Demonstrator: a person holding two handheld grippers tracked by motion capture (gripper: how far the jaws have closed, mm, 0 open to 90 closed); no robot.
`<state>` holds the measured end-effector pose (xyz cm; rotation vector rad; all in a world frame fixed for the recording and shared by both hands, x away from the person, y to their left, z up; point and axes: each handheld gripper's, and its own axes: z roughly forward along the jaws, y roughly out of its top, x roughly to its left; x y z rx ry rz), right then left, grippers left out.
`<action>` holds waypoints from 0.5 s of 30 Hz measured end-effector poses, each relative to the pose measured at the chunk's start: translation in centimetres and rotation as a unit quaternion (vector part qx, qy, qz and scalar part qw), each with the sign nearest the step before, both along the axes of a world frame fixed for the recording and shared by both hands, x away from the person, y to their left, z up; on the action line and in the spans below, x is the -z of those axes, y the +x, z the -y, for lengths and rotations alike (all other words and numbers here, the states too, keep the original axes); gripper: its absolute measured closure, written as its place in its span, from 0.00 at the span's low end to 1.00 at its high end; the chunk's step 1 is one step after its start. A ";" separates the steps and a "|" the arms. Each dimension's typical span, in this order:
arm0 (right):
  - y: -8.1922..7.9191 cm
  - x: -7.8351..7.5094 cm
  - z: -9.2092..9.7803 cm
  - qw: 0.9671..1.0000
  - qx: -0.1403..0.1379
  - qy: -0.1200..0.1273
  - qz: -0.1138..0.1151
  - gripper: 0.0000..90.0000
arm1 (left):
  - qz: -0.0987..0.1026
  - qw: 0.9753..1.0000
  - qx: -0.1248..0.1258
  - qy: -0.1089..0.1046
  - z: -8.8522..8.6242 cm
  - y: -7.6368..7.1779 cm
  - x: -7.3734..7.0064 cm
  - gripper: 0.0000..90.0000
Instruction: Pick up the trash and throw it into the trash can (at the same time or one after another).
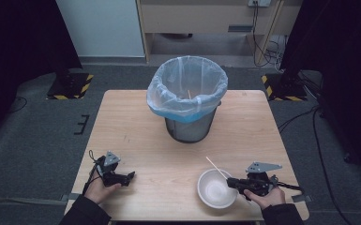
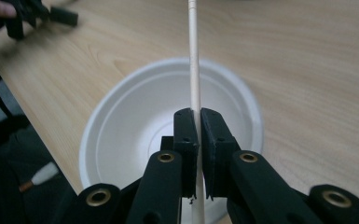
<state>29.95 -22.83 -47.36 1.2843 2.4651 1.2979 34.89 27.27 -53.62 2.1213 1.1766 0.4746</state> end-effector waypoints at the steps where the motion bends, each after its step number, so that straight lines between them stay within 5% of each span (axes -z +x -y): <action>1: 0.1 -0.4 0.2 1.000 0.009 0.013 0.011 0.95 | 0.000 1.000 0.000 0.000 0.0 0.0 0.0 0.00; 11: 0.5 -2.0 0.2 0.996 0.042 0.053 0.062 0.96 | 0.000 1.000 0.000 -0.001 0.0 0.0 0.0 0.00; 15: 1.0 -2.8 1.0 0.990 0.070 0.086 0.092 0.96 | 0.000 1.000 -0.001 -0.001 0.0 0.0 0.0 0.00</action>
